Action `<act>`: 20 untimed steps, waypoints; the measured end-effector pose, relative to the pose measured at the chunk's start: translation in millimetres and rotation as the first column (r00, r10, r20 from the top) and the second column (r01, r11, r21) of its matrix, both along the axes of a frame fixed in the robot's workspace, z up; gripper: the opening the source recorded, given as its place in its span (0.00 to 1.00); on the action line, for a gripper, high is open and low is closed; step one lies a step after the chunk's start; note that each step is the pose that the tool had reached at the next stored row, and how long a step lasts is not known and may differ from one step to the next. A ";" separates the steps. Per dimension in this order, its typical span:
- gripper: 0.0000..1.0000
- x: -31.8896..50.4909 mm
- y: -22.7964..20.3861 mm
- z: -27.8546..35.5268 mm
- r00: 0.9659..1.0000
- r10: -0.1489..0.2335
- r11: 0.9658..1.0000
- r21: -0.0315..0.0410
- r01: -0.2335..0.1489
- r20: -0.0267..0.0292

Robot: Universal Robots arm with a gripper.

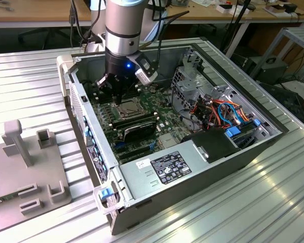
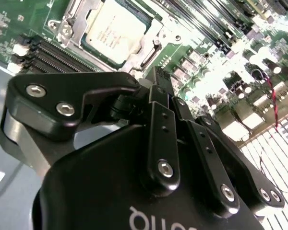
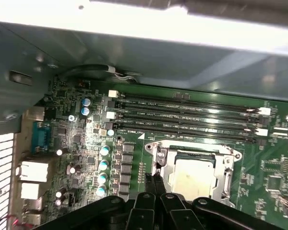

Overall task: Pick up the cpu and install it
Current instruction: 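Install the first cpu locking lever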

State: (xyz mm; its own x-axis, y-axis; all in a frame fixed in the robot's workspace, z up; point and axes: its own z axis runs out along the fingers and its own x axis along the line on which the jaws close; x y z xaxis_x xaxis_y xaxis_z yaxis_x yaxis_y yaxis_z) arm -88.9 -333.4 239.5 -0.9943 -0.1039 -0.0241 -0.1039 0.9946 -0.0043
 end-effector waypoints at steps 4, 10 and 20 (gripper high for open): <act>0.11 -7.6 0.0 0.9 1.000 0.000 1.000 0.000 0.000 0.012; 0.11 -12.3 0.0 2.1 1.000 0.000 1.000 0.000 0.000 0.016; 0.11 -13.5 0.3 12.6 1.000 0.000 1.000 0.000 0.000 0.020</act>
